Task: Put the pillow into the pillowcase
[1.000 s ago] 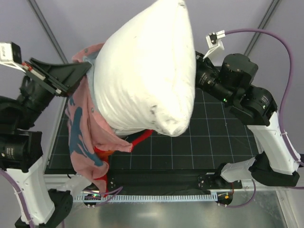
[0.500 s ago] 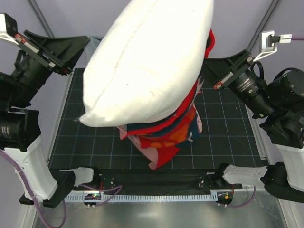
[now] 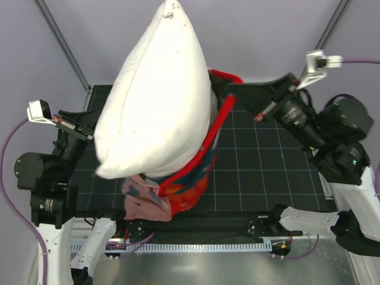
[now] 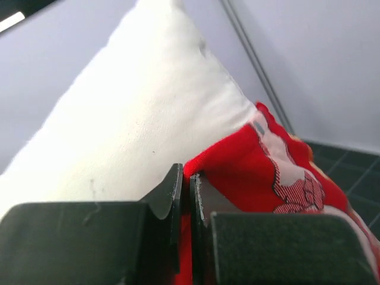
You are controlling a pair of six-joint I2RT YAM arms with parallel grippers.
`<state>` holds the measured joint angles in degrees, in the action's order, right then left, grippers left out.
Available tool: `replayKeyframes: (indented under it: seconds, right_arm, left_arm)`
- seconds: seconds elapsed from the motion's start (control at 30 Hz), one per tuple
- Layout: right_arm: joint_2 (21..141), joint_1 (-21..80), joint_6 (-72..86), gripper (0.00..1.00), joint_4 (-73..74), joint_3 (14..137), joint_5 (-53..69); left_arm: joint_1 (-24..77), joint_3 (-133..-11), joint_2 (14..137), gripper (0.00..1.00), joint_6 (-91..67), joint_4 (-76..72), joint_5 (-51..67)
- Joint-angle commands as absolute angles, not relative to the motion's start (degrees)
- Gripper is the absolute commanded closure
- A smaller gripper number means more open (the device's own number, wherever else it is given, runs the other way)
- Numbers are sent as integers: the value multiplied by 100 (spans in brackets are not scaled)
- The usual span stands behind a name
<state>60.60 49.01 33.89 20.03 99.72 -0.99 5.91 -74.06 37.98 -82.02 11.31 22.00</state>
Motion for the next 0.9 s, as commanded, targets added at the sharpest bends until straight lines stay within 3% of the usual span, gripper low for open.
replayKeyframes:
  seconds: [0.0, 0.13, 0.17, 0.23, 0.27, 0.37, 0.47, 0.63, 0.7, 0.87]
  right_arm:
    - [4914, 4887, 2761, 96, -1009, 10442, -798]
    - [4948, 4887, 2890, 96, -538, 9985, -985]
    - [5044, 4887, 3057, 96, -501, 9593, -923]
    - [5159, 4887, 3504, 96, -790, 8768, -538]
    - [5281, 4887, 3672, 96, -1130, 8510, -380]
    - [5431, 4887, 4235, 96, -1991, 7674, -70]
    - [5467, 4887, 4229, 96, -2154, 7803, -79]
    - [5502, 4887, 3447, 96, -837, 10048, -385]
    - [5572, 4887, 3156, 96, -485, 10989, -483]
    - [5844, 4887, 2892, 96, -35, 12137, -659]
  left_arm:
    - [580, -7390, 3577, 100, -7840, 369, 1416]
    - [580, -9372, 4339, 100, -7734, 387, 1545]
    - [571, -10474, 4933, 100, -7847, 413, 1616]
    - [502, -11797, 5595, 100, -8102, 509, 1801]
    - [457, -13074, 6208, 100, -8347, 623, 1828]
    - [264, -14358, 7055, 100, -8753, 703, 1915]
    - [246, -13802, 6787, 100, -8685, 703, 2178]
    - [246, -10010, 4775, 100, -7912, 563, 1828]
    - [255, -9172, 4345, 100, -7849, 493, 1741]
    - [246, -9341, 4376, 99, -7787, 448, 1635]
